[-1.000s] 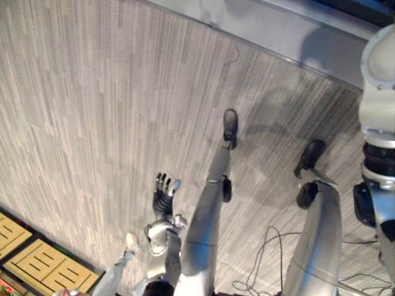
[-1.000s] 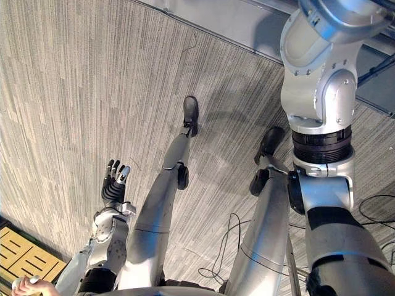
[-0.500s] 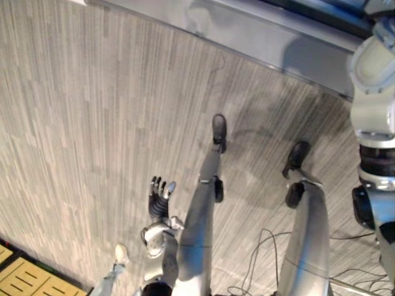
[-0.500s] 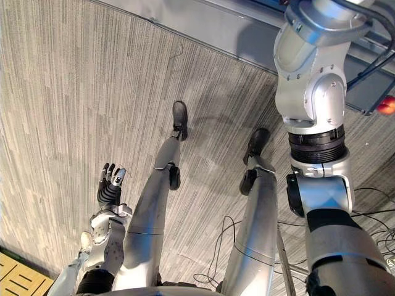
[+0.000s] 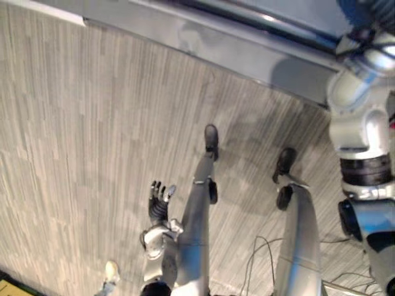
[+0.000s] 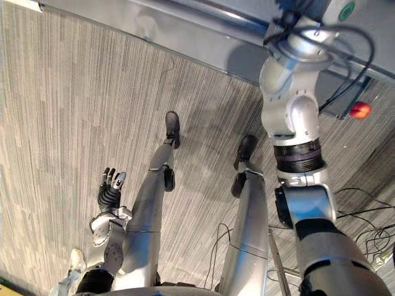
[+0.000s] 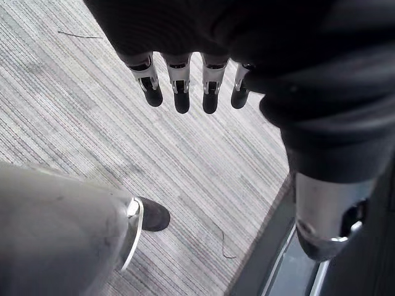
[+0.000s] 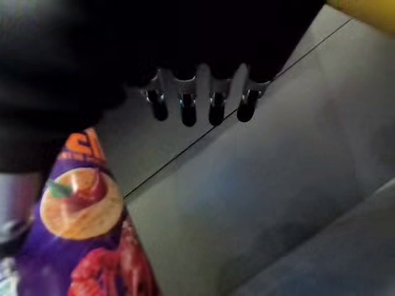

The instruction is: Put the gum and the chips on the shelf.

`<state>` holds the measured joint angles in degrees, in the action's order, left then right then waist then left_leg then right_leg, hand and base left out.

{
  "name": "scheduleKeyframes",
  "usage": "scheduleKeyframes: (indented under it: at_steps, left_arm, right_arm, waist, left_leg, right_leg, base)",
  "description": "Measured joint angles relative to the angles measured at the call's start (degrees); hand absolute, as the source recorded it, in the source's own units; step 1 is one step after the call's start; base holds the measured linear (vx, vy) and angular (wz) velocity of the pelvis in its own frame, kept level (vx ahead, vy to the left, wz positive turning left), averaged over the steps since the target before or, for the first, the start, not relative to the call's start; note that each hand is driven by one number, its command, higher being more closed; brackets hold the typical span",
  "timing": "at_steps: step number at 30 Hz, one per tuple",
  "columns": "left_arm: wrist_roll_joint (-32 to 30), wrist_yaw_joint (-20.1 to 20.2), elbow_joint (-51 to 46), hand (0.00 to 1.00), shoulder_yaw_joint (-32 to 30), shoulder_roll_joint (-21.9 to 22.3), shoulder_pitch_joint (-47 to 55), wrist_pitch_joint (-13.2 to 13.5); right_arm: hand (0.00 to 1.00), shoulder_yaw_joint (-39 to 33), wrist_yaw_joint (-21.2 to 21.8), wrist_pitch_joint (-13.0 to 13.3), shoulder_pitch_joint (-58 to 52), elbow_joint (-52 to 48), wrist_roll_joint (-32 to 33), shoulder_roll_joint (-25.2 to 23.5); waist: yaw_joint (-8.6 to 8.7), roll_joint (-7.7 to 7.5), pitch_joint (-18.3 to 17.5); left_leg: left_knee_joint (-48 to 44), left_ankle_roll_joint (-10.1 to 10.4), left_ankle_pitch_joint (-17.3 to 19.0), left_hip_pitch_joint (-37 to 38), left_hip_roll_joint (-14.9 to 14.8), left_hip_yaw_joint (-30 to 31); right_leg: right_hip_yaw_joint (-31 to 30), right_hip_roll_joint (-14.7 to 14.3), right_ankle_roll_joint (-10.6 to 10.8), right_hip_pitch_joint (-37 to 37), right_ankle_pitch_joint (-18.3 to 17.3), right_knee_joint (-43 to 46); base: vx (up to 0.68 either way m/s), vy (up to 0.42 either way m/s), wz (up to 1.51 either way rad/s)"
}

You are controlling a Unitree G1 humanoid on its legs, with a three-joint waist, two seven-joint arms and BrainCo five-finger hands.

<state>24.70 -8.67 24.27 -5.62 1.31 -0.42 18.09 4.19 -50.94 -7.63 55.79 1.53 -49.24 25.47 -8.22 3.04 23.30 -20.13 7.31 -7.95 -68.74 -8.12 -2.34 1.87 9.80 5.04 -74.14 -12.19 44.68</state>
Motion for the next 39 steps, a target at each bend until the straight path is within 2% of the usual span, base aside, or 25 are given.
scheduleKeyframes:
  at_steps: [4,7,11,16,17,19,20,22,23,24,26,28,29,31,35,37,38,39]
  left_arm:
    - [-0.3,-0.5,5.5,0.00,0.0,-0.5,-2.1,-0.9]
    - [-1.3,-1.3,7.8,0.00,-0.2,-0.7,-2.5,-1.3]
    - [-3.6,-2.2,11.1,0.00,-0.4,-1.4,-2.9,-2.5]
    - [-5.3,-2.4,16.7,0.00,-0.4,-1.5,-2.6,-3.8]
    - [-6.2,-2.4,18.5,0.00,-0.2,-1.4,-2.3,-4.4]
    - [-8.0,-2.4,19.6,0.00,0.7,-1.4,-1.2,-5.0]
    - [-10.3,-2.4,20.9,0.00,1.2,-1.4,0.8,-5.1]
    - [-11.6,-2.4,21.9,0.00,1.3,-1.4,1.6,-5.4]
    - [-13.2,-2.4,23.5,0.00,1.3,-1.2,2.6,-5.8]
    - [-14.4,-2.4,24.5,0.00,1.1,-1.1,3.1,-6.1]
    - [-16.0,-2.5,26.8,0.00,-0.7,-1.1,3.2,-6.6]
    - [-17.2,-2.4,29.7,0.00,-3.4,-1.0,4.4,-7.1]
    - [-17.4,-2.4,30.3,0.00,-4.1,-1.0,4.7,-7.1]
    - [-17.7,-2.2,32.3,0.00,-6.6,-1.3,5.3,-7.2]
    - [-18.3,-0.3,34.8,0.00,-10.3,-1.8,6.3,-7.6]
    - [-18.8,1.9,36.9,0.00,-12.4,-2.8,7.5,-8.6]
    - [-18.9,2.6,37.5,0.00,-12.8,-2.8,7.8,-9.1]
    - [-18.9,3.6,38.0,0.00,-14.0,-2.9,8.2,-9.8]
  right_arm:
    - [0.00,-3.2,-0.9,0.2,-11.8,0.1,2.6,-5.3]
    - [0.00,-5.1,-2.9,0.5,-20.0,0.0,5.5,-8.9]
    - [0.00,-5.9,-2.8,1.4,-28.2,0.8,7.1,-12.5]
    - [0.00,-4.3,-1.1,4.4,-36.1,3.0,7.8,-16.2]
    - [0.00,-3.1,0.2,5.7,-39.1,4.1,8.7,-17.7]
    - [0.00,-2.0,1.9,7.5,-43.5,4.3,9.4,-19.9]
    - [0.00,-0.9,4.6,10.5,-48.5,7.3,11.5,-23.1]
    - [0.00,-0.9,6.5,11.9,-52.3,9.1,13.6,-25.1]
    - [0.00,-1.5,9.7,13.7,-57.2,11.5,17.2,-27.3]
    - [0.00,-2.1,11.6,14.8,-60.0,13.2,19.9,-28.4]
    - [0.00,-3.0,15.6,16.6,-63.5,17.1,25.7,-29.0]
    - [0.00,-7.0,21.6,17.8,-66.8,26.5,33.5,-28.6]
    - [0.00,-8.4,22.8,17.9,-67.5,29.1,34.7,-28.5]
    - [0.00,-13.0,28.6,18.5,-69.8,39.6,41.1,-27.0]
    - [0.00,-20.3,37.5,18.7,-70.4,54.6,48.9,-24.1]
    - [0.00,-28.6,42.9,17.2,-70.5,64.4,56.7,-24.1]
    - [0.00,-31.5,44.1,16.3,-70.5,66.6,59.5,-24.3]
    - [0.00,-39.0,46.5,14.5,-70.3,70.5,63.9,-25.0]
  waist:
    - [-0.16,-0.18,0.0]
    - [0.06,-1.59,-0.8]
    - [0.21,-3.51,-2.4]
    - [0.32,-5.02,-5.1]
    - [0.43,-5.49,-6.1]
    - [0.75,-5.95,-8.3]
    - [1.82,-6.61,-10.3]
    - [2.14,-7.07,-12.2]
    - [3.25,-7.27,-14.4]
    - [3.64,-7.36,-15.6]
    - [4.12,-7.51,-16.9]
    - [6.09,-6.71,-19.8]
    - [6.45,-6.50,-20.2]
    - [6.66,-5.78,-21.8]
    - [7.73,-5.28,-22.7]
    - [8.30,-5.35,-23.5]
    - [8.31,-5.22,-23.7]
    - [8.33,-5.29,-24.7]
  left_leg:
    - [0.0,0.0,1.4,7.3,-1.5,0.0]
    - [0.3,0.3,2.5,12.1,-2.2,0.1]
    - [2.0,0.4,2.7,17.8,-2.4,0.3]
    - [3.9,0.6,3.9,27.3,-2.3,0.5]
    - [4.4,0.6,4.5,31.3,-2.4,0.1]
    - [5.2,0.7,5.4,35.0,-2.4,-0.3]
    - [6.5,0.7,6.3,40.7,-2.7,-1.4]
    - [6.9,0.7,7.3,43.7,-3.0,-2.3]
    - [7.1,0.8,8.4,46.8,-3.5,-3.4]
    - [7.2,0.9,9.1,48.6,-3.9,-4.2]
    - [8.4,1.2,9.7,52.4,-4.5,-6.4]
    - [11.0,1.5,9.9,56.7,-5.3,-8.1]
    - [11.6,1.6,10.0,57.8,-5.4,-8.2]
    - [14.6,1.8,10.1,61.4,-5.4,-8.0]
    - [17.4,1.8,10.0,65.1,-4.6,-8.1]
    - [18.7,1.8,10.1,67.4,-3.7,-8.1]
    - [19.2,1.8,10.1,67.8,-3.5,-8.2]
    - [19.9,1.8,10.1,68.1,-3.1,-8.1]
  right_leg:
    - [1.0,-1.3,-0.3,8.3,0.3,-2.9]
    - [1.7,-1.7,-0.3,13.7,0.1,-4.6]
    - [2.9,-1.7,-0.5,20.0,0.0,-6.8]
    - [4.2,-1.5,-0.7,30.5,-1.0,-9.9]
    - [4.4,-1.5,-0.8,34.8,-1.2,-11.2]
    - [4.5,-1.6,-0.5,38.5,-1.5,-12.9]
    - [4.8,-1.6,-0.7,44.5,-1.6,-15.7]
    - [5.1,-1.6,-0.4,47.5,-1.4,-17.4]
    - [5.7,-1.7,0.3,51.0,-0.9,-19.8]
    - [5.6,-1.8,0.6,52.7,-0.7,-21.0]
    - [5.4,-1.9,0.7,55.7,0.5,-23.2]
    - [4.3,-3.5,0.6,59.9,2.7,-27.9]
    - [3.9,-3.8,0.7,60.9,3.3,-29.2]
    - [2.1,-5.1,0.7,63.6,5.2,-33.4]
    - [0.6,-5.1,1.4,67.6,7.6,-38.6]
    - [0.5,-4.8,1.9,70.5,8.6,-41.5]
    - [0.5,-4.6,2.0,70.9,8.8,-42.0]
    - [0.4,-4.3,2.2,71.4,9.2,-43.1]
  base:
    - [0.02,-0.039,-0.25]
    - [0.04,-0.020,-0.17]
    - [0.05,-0.008,0.00]
    - [0.07,-0.013,0.05]
    - [0.10,-0.013,-0.04]
    - [0.12,-0.002,-0.12]
    - [0.18,0.015,-0.24]
    - [0.19,0.024,-0.31]
    - [0.18,0.035,-0.42]
    - [0.18,0.037,-0.46]
    - [0.12,0.022,-0.50]
    - [0.13,0.006,-0.49]
    - [0.11,0.008,-0.48]
    - [0.10,0.009,-0.49]
    - [0.09,0.042,-0.23]
    - [0.06,0.050,0.01]
    - [0.04,0.047,0.01]
    - [0.03,0.051,-0.01]
